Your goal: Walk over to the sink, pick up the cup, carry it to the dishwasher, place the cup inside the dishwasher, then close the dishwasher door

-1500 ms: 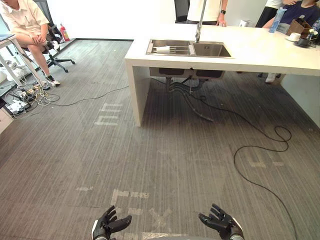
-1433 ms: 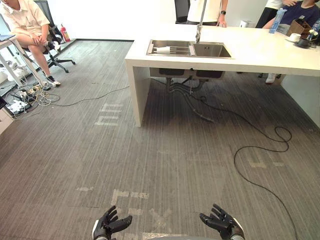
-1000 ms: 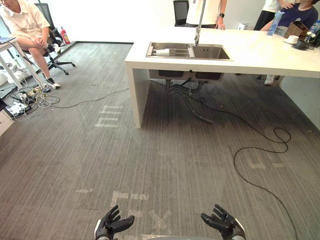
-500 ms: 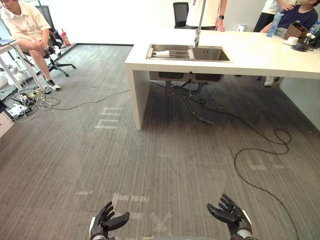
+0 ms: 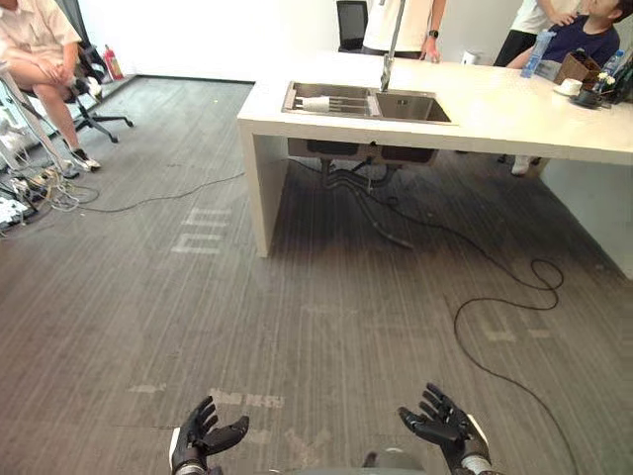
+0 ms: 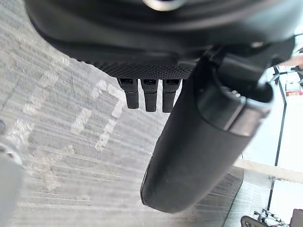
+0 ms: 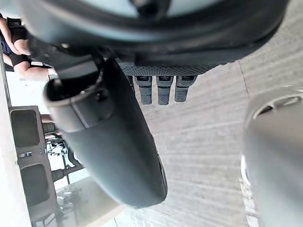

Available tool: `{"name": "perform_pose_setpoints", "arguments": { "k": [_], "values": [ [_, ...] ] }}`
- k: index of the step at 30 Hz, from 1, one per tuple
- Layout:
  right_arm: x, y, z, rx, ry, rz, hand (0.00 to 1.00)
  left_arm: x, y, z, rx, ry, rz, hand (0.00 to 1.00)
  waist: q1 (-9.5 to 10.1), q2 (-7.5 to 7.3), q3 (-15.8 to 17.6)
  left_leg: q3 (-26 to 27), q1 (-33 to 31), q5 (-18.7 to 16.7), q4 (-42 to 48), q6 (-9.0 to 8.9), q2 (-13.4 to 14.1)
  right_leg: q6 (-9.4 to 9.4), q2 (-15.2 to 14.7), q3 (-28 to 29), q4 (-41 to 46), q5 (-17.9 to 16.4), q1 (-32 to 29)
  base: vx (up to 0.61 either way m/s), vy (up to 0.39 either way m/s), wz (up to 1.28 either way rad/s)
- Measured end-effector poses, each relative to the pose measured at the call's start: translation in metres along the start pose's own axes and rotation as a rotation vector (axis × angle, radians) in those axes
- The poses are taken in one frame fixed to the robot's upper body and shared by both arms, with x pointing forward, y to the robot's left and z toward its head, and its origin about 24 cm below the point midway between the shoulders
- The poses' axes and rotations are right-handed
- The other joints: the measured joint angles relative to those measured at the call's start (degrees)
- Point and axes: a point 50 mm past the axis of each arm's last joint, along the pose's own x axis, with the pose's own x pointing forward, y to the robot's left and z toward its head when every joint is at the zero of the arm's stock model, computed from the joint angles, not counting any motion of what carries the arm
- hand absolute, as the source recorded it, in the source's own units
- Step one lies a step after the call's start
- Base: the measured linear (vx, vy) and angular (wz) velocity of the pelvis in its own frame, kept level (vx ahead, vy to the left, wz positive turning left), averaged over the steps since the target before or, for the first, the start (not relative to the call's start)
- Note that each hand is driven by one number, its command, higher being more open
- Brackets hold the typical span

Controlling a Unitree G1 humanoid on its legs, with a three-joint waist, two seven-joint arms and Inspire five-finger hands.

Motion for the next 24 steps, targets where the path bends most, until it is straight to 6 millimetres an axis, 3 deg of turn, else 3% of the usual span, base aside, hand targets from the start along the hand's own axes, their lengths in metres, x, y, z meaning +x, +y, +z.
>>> {"name": "perform_pose_setpoints", "arguments": {
  "k": [4, 5, 6, 7, 8, 9, 10, 11, 13, 17, 18, 20, 21, 22, 23, 24],
  "values": [
    [-0.003, -0.003, -0.004, 0.0, 0.014, 0.001, 0.9, 0.005, 0.001, 0.009, -0.009, -0.016, -0.021, 0.9, -1.38, -0.51, 0.5, -1.5, 2.7, -5.3, 2.5, -3.72, 2.7, -1.31, -0.3, 2.6, -4.1, 2.9, -2.7, 0.3, -0.305, 0.18],
    [-0.007, -0.006, -0.01, 0.005, 0.041, -0.011, 0.9, 0.002, -0.001, 0.003, -0.022, 0.004, -0.024, 0.9, -2.26, 0.17, -0.3, -2.2, 5.0, -6.8, 2.0, -4.35, 4.1, -2.83, 0.5, 2.1, -3.0, 5.2, -1.7, 0.48, -0.36, 0.35],
    [-0.01, -0.009, -0.012, 0.004, 0.056, -0.021, 0.9, 0.0, 0.0, -0.003, -0.029, 0.022, -0.018, 0.9, -2.36, 0.89, -1.1, -2.8, 5.5, -7.2, 3.3, -3.68, 5.1, -2.99, 1.7, 1.2, -2.6, 3.4, -1.2, 0.6, -0.328, 0.11],
    [-0.012, -0.014, -0.014, 0.001, 0.064, -0.04, 0.9, -0.004, -0.008, -0.008, -0.055, 0.029, -0.04, 0.9, -2.03, 3.32, -2.2, -4.9, 0.7, -5.2, 15.2, -2.22, 7.2, -4.72, 4.1, 0.3, -2.6, 1.0, -0.6, 0.67, -0.304, 0.05],
    [-0.011, -0.011, -0.013, 0.011, 0.056, -0.043, 0.9, -0.005, -0.014, -0.01, -0.07, 0.032, -0.06, 0.9, -2.39, 3.98, -2.1, -6.0, -4.7, 0.7, 25.8, -1.86, 9.0, -5.71, 5.1, -0.5, -3.1, 0.0, 1.0, 0.67, -0.309, 0.0],
    [-0.009, -0.01, -0.013, 0.013, 0.054, -0.041, 0.9, -0.006, -0.016, -0.011, -0.079, 0.036, -0.065, 0.9, -2.29, 3.94, -1.6, -6.7, -7.1, 4.4, 30.9, -2.23, 10.0, -6.25, 5.6, -0.7, -3.9, -0.6, 2.5, 0.63, -0.325, 0.08],
    [-0.01, -0.009, -0.015, 0.016, 0.062, -0.042, 0.9, -0.007, -0.022, -0.014, -0.095, 0.043, -0.072, 0.9, -2.06, 4.57, -0.9, -6.8, -11.7, 5.7, 40.6, -2.73, 12.8, -6.82, 7.8, -1.2, -7.3, -0.9, 6.7, 0.58, -0.285, -0.01],
    [-0.01, -0.008, -0.019, 0.026, 0.077, -0.047, 0.9, -0.009, -0.023, -0.017, -0.097, 0.052, -0.078, 0.9, -1.84, 4.04, -0.3, -6.5, -15.5, 5.7, 46.2, -2.74, 13.7, -6.89, 8.9, -1.7, -11.7, -0.9, 11.8, 0.66, -0.287, 0.01],
    [-0.01, -0.007, -0.017, 0.028, 0.068, -0.048, 0.9, -0.008, -0.026, -0.015, -0.098, 0.042, -0.096, 0.9, -1.69, 2.35, 0.7, -3.9, -20.4, 5.7, 46.1, -2.72, 12.9, -6.61, 9.0, -2.0, -17.9, -0.8, 18.7, 0.57, -0.185, 0.09],
    [-0.005, -0.012, -0.001, 0.013, 0.013, -0.053, 0.9, -0.005, -0.031, -0.003, -0.092, -0.024, -0.116, 0.9, -0.74, 1.84, 1.5, 4.9, -28.9, 5.4, 30.0, -2.06, 9.7, -6.48, 8.8, -1.1, -26.5, -0.7, 28.2, 0.49, -0.048, -0.15],
    [-0.003, -0.015, 0.003, -0.003, 0.004, -0.049, 0.9, -0.005, -0.035, 0.001, -0.086, -0.044, -0.124, 0.9, 1.06, 1.94, 1.7, 5.9, -31.4, 7.9, 19.7, -2.71, 7.8, -6.08, 8.7, 0.6, -28.7, -0.9, 30.8, 0.4, 0.049, -0.61],
    [-0.001, -0.014, 0.008, -0.019, -0.006, -0.03, 0.9, -0.004, -0.035, 0.005, -0.07, -0.069, -0.122, 0.9, 2.56, 1.93, 1.7, 6.5, -32.3, 11.6, 10.3, -2.3, 6.4, -3.69, 8.7, 2.5, -30.2, -2.3, 33.5, 0.61, 0.163, -0.84],
    [0.0, -0.011, 0.01, -0.025, -0.015, -0.014, 0.9, -0.004, -0.034, 0.011, -0.044, -0.092, -0.127, 0.9, 3.96, 1.95, 1.5, 6.6, -32.5, 16.2, 7.7, 1.33, 6.0, -0.79, 8.4, 5.1, -30.7, -5.3, 35.8, 0.72, 0.277, -0.97],
    [0.0, -0.009, 0.008, -0.018, -0.01, -0.01, 0.9, -0.003, -0.032, 0.013, -0.026, -0.099, -0.126, 0.9, 4.47, 1.55, 1.0, 6.5, -32.5, 19.0, 9.1, 3.34, 5.7, -0.83, 7.7, 6.2, -30.0, -6.2, 36.4, 0.77, 0.31, -0.8],
    [0.0, -0.003, 0.003, 0.003, 0.003, -0.004, 0.9, -0.001, -0.027, 0.018, 0.001, -0.113, -0.123, 0.9, 4.35, -0.84, 0.2, 7.7, -32.5, 16.9, 11.4, 3.17, 4.1, -1.55, 5.6, 7.1, -28.0, -6.9, 36.5, 0.53, 0.206, -0.16],
    [-0.002, -0.001, -0.001, 0.017, 0.008, -0.004, 0.9, 0.002, -0.031, 0.027, 0.016, -0.147, -0.139, 0.9, 3.46, -3.04, -0.2, 7.9, -32.0, 14.1, 13.0, 4.19, 2.4, -1.07, 2.7, 8.2, -19.8, -6.3, 33.7, 0.8, 0.307, 0.17]
  ]
}}
